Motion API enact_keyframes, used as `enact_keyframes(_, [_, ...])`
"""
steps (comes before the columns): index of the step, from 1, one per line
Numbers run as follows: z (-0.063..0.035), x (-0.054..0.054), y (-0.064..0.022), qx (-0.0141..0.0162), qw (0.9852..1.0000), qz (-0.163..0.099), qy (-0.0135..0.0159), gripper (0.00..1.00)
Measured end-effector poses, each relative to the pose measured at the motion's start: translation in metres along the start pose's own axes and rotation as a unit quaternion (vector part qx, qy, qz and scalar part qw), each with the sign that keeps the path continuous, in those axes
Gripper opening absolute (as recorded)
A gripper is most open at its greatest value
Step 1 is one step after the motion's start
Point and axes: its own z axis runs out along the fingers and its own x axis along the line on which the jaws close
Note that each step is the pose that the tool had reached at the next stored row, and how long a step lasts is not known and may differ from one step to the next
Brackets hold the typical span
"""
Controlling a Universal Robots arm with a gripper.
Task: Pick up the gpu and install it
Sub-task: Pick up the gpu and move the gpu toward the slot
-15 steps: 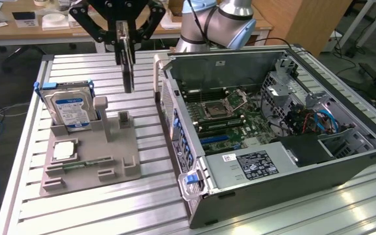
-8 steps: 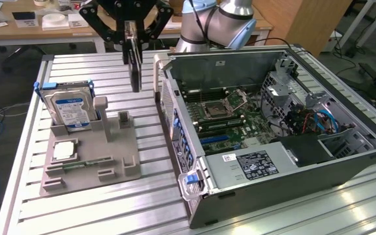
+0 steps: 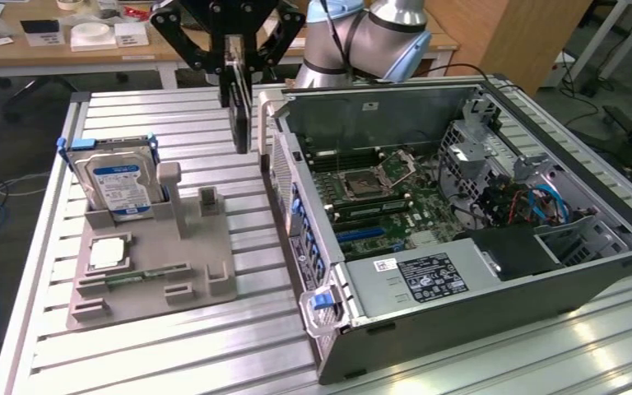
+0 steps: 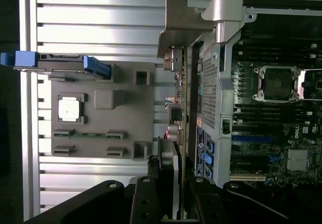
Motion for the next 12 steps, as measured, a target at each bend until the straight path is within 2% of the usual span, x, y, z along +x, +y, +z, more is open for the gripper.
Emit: enact_keyframes(12, [0.0001, -0.017, -0.0002, 0.0, 1.0, 0.0, 0.0, 0.28])
